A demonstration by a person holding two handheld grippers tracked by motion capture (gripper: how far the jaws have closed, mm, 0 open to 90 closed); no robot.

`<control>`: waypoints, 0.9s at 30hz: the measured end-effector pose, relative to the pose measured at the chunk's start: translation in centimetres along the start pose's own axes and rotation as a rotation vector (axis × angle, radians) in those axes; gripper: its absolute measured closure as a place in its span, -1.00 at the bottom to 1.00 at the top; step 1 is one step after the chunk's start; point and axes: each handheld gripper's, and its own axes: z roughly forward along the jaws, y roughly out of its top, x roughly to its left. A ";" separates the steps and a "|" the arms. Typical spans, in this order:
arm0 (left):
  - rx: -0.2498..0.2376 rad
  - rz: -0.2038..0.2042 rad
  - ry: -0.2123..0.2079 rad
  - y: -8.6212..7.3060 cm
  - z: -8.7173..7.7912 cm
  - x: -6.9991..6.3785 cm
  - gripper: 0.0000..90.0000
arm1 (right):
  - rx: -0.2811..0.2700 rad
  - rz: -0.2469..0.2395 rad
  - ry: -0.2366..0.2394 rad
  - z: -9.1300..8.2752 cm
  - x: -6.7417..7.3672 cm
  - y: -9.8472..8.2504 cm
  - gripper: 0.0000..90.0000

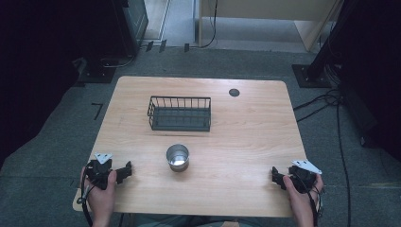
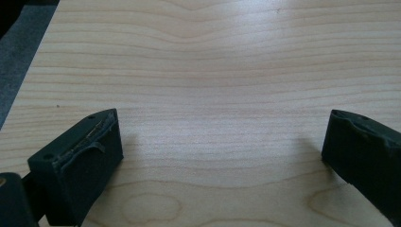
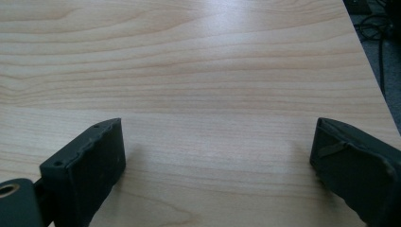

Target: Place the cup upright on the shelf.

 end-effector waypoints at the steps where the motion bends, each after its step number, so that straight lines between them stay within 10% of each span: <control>1: 0.000 0.000 0.000 0.0 0.0 0.0 -1.00 | 0.001 -0.001 0.004 0.0 0.0 0.0 -0.92; 7: 0.000 0.000 0.000 0.0 0.0 0.0 -1.00 | -0.037 0.034 0.041 -0.9 0.8 0.9 -0.92; 27: 0.000 -0.001 -0.001 0.0 0.0 0.0 -1.00 | -0.139 -0.064 0.150 -2.5 6.9 5.0 -0.92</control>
